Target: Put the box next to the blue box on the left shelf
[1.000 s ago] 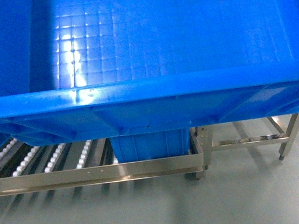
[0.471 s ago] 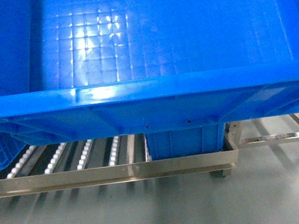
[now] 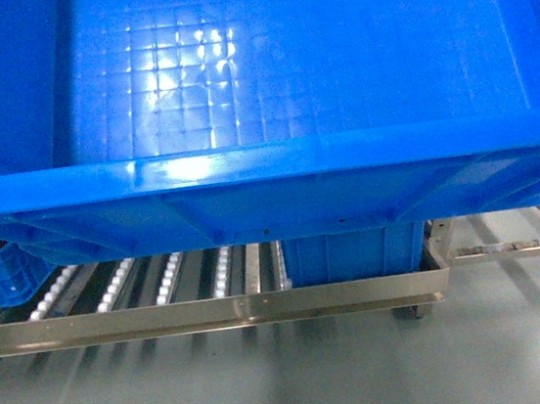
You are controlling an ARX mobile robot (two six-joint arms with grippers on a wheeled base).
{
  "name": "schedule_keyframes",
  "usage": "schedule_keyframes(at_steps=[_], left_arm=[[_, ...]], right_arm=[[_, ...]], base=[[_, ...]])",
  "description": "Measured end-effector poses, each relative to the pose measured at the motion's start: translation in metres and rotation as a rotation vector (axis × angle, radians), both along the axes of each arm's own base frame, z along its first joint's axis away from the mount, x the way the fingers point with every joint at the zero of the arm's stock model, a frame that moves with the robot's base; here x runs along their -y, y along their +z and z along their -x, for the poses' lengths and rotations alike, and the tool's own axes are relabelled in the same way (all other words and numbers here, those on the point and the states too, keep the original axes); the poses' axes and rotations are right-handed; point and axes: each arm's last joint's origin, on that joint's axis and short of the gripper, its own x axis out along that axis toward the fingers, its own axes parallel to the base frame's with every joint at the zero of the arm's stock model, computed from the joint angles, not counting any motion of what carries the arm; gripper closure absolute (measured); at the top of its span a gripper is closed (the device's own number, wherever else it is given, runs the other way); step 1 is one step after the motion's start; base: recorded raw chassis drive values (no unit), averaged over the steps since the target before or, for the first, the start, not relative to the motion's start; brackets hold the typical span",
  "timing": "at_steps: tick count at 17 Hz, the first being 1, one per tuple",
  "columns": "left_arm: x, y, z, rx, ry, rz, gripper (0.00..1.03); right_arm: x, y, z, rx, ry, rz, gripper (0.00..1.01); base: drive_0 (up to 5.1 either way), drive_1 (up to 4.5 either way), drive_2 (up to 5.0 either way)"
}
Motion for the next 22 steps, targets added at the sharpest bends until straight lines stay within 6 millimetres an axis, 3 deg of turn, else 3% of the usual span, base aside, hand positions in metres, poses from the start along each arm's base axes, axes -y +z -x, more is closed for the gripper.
schedule_keyframes(at_steps=[15, 22], left_arm=[[0.0002, 0.0001, 0.0001, 0.001, -0.001, 0.0, 0.85], [0.0002, 0.0002, 0.0001, 0.001, 0.001, -0.002, 0.85]], right_arm=[[0.0, -0.0001, 0.0, 0.0, -0.001, 0.0, 0.81], [0.0004, -0.0003, -0.0001, -0.002, -0.003, 0.0, 0.81]], base=[[-5.0, 2.44, 2.4], [0.0, 0.0, 0.0]])
